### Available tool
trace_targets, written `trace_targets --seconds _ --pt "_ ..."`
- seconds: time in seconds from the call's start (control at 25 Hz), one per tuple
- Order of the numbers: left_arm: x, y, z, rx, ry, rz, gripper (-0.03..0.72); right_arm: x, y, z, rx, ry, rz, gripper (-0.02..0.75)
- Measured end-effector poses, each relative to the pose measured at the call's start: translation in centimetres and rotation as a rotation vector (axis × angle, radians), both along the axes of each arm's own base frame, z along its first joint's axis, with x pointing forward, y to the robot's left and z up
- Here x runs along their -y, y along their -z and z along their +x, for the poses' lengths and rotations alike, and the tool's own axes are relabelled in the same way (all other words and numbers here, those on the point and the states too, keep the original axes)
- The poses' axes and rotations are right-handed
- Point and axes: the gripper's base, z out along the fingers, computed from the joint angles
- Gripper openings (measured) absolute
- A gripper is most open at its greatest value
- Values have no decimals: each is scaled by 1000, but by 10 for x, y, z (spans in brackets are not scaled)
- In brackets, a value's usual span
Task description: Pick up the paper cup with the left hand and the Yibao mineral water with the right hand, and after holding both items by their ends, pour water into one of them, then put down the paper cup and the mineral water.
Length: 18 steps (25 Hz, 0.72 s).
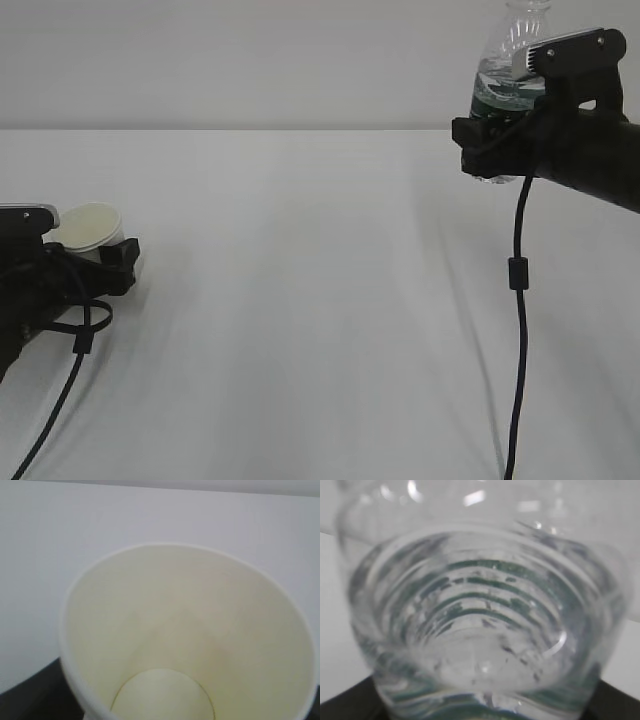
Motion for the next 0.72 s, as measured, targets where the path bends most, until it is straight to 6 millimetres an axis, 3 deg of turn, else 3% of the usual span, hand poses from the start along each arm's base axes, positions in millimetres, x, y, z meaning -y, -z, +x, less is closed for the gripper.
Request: trace_targets --seconds 0.72 --pt "0 1 0 -14 0 2 599 0 0 0 -1 -3 0 462"
